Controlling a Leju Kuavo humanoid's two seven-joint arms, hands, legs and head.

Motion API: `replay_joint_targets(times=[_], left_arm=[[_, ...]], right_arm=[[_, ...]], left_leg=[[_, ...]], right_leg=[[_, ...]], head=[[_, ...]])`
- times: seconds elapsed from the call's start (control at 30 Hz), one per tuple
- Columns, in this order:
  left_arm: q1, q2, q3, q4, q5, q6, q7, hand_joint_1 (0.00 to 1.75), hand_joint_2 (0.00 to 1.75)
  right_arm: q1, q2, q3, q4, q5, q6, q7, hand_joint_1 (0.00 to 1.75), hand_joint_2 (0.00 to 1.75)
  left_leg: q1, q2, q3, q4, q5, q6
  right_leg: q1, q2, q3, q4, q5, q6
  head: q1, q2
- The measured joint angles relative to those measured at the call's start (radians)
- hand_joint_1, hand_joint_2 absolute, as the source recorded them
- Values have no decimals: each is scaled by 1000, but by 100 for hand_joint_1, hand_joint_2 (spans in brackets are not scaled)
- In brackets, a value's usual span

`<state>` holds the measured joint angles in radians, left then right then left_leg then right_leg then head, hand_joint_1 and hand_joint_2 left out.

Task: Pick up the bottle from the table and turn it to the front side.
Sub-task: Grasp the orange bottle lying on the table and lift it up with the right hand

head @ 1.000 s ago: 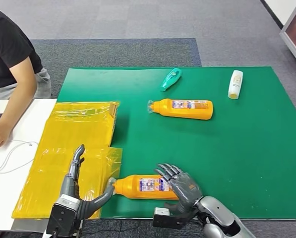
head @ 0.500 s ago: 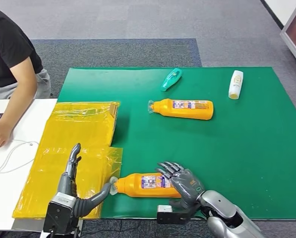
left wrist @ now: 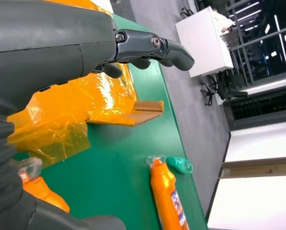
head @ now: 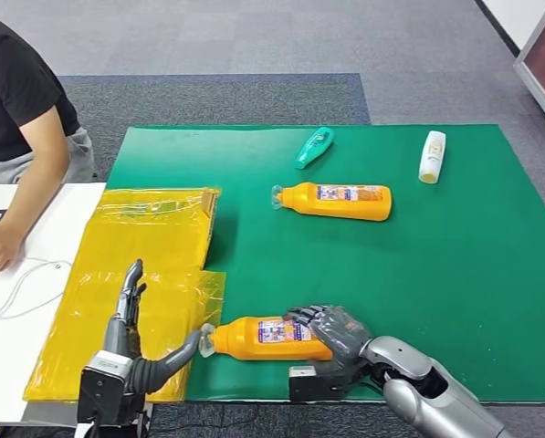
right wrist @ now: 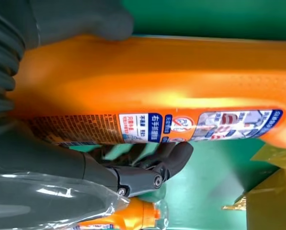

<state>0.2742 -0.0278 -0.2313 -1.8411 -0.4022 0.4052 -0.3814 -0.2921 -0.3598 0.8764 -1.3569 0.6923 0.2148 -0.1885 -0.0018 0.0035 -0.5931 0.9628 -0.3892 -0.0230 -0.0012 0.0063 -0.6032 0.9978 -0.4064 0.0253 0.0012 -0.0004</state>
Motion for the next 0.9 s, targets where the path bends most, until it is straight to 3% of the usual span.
replay_joint_targets(times=[0.3,0.47,0.73,0.9], left_arm=[[-5,0,19,14,-10,13,-2,0,175],[-13,-2,25,16,-23,5,-9,0,175],[-25,-27,44,12,14,4,-55,0,175],[-26,-41,52,-21,79,28,-106,0,175]], right_arm=[[3,-13,33,-1,72,-78,79,175,175],[47,-6,11,-5,76,-172,43,175,175],[188,60,-122,-66,67,-283,-9,175,175],[242,160,-234,-125,-15,-346,-78,175,175]], left_leg=[[0,0,1,0,0,2],[-1,-1,0,0,1,3],[-1,-2,-6,0,2,3],[-1,-2,-7,0,1,2]], right_leg=[[0,-1,1,-1,0,1],[-1,-3,2,-1,0,2],[-1,-4,-3,0,0,2],[-1,-3,-5,0,-1,2]], head=[[0,0],[0,0],[0,0],[0,0]])
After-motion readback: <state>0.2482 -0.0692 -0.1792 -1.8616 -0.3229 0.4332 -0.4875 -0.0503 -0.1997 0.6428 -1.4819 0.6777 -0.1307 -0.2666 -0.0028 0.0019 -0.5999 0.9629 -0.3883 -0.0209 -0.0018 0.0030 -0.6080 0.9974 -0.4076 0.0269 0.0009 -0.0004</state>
